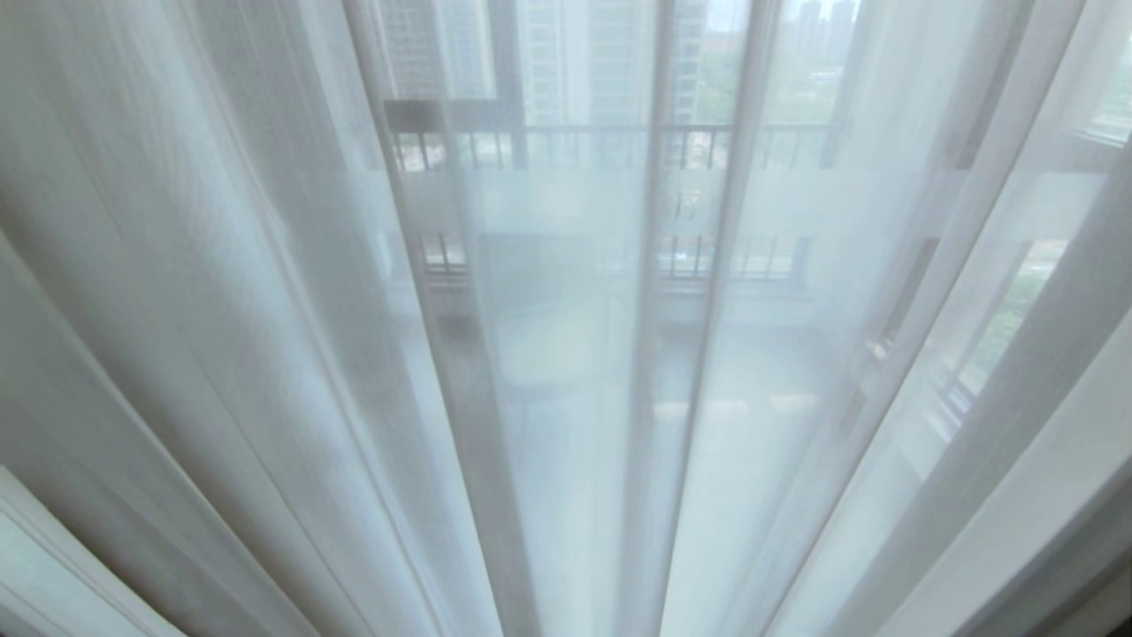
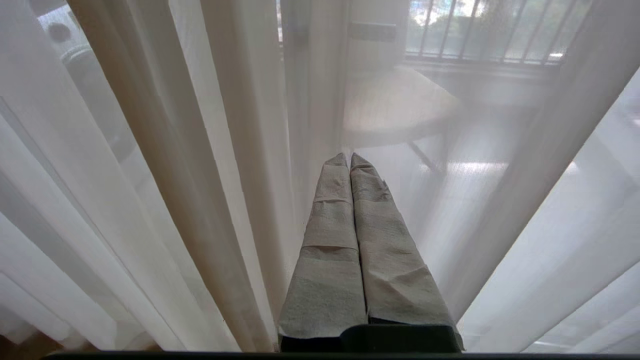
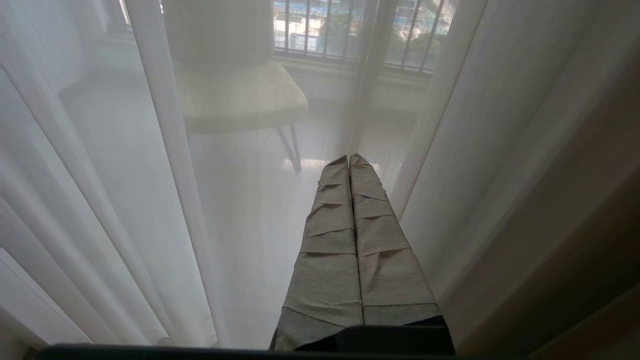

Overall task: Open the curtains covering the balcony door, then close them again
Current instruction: Close the outer curtains on both sides

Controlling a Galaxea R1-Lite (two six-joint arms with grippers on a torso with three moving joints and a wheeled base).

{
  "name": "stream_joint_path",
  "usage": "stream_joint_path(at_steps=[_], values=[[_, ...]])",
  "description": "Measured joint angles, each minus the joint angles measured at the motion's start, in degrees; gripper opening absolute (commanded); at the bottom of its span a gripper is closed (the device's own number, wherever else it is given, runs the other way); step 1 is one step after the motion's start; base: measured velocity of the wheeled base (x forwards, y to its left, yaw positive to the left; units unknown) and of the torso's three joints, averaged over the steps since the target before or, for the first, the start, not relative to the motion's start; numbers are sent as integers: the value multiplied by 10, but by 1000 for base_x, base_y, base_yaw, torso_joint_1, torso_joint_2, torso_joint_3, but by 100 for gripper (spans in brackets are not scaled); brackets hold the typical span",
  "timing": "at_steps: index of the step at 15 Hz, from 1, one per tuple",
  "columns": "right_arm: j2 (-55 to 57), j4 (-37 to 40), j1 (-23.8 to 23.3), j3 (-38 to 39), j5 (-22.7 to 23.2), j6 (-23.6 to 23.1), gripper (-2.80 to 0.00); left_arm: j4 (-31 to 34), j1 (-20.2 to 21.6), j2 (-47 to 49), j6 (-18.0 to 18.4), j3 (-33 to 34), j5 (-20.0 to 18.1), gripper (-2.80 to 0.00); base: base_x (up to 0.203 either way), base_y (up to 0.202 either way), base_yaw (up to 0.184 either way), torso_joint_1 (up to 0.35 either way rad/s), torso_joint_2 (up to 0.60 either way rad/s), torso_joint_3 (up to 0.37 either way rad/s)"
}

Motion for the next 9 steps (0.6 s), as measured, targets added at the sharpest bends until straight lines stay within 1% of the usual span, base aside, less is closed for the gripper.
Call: stream_joint_path(at_steps=[2, 5, 9], values=[[0, 0, 0, 0, 0, 0, -280, 37, 3, -35, 1, 0, -17, -280, 0, 0, 0, 0, 0, 0], [0, 0, 0, 0, 0, 0, -280, 41, 5, -61, 0, 0, -20, -280, 0, 0, 0, 0, 0, 0], [0, 0, 0, 0, 0, 0, -280, 42, 5, -69, 1, 0, -20, -280, 0, 0, 0, 0, 0, 0]])
